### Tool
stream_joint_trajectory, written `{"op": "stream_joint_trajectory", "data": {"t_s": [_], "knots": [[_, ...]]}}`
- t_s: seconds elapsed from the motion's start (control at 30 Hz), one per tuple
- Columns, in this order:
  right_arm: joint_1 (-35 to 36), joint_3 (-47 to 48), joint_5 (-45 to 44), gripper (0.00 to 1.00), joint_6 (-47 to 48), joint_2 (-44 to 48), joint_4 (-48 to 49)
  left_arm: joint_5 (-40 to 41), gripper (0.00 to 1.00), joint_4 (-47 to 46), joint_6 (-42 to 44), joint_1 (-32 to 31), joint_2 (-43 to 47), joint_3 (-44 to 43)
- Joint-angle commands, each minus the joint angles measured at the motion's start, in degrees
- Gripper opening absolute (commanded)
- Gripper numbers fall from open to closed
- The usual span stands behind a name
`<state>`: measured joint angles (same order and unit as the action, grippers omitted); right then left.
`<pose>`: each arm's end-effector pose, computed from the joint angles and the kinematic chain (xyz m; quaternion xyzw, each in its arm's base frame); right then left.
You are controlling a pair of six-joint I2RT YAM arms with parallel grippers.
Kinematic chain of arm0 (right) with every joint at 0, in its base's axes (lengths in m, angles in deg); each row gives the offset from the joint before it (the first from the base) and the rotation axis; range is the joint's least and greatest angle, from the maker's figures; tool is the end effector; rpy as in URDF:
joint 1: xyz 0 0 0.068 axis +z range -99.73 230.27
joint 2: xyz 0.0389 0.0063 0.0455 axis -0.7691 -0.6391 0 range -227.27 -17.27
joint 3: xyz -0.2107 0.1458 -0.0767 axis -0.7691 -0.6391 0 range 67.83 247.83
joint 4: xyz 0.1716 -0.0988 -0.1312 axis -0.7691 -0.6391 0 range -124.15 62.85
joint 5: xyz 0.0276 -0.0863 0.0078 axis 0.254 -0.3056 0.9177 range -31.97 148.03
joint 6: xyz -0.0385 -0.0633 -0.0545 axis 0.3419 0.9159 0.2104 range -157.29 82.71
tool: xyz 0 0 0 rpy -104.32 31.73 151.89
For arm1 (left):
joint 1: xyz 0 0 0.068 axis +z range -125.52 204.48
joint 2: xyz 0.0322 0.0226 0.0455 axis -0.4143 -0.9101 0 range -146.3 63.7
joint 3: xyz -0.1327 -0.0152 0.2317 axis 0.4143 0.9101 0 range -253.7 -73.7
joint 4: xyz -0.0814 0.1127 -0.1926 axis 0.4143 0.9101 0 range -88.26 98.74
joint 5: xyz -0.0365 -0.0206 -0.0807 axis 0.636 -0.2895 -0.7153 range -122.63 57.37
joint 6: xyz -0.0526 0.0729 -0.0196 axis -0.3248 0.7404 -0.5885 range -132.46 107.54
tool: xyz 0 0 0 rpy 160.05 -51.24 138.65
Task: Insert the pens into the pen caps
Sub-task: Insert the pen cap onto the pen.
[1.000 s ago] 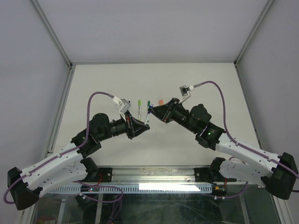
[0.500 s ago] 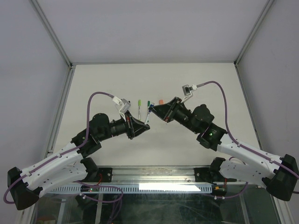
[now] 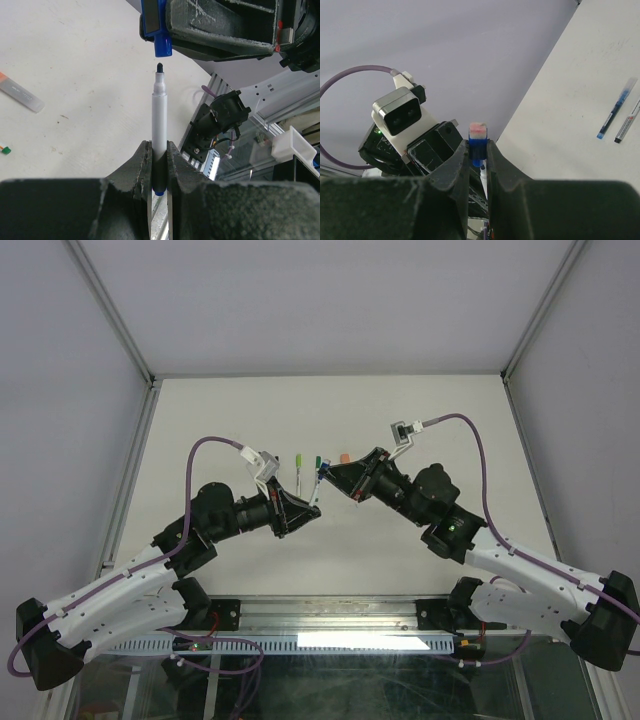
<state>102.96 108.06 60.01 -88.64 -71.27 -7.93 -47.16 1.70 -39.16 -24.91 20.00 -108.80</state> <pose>0.1500 0.2015 0.3437 -0.0206 0.6724 0.5903 0.4461 0.1218 -0.1737 0.2956 0.2287 0.7210 -0.4742 0.4506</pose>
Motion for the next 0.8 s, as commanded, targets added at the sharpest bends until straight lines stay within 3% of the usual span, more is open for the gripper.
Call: {"op": "stream_joint_trajectory", "data": {"t_s": [0.0, 0.77], "knots": [[0.0, 1.0, -0.3, 0.0, 0.1, 1.2, 1.4, 0.0, 0.0, -3.3, -0.5, 0.6, 1.0, -0.1], [0.0, 0.6, 1.8, 0.0, 0.3, 1.4, 0.2, 0.1, 0.0, -3.3, -0.5, 0.6, 0.6, -0.2]]}}
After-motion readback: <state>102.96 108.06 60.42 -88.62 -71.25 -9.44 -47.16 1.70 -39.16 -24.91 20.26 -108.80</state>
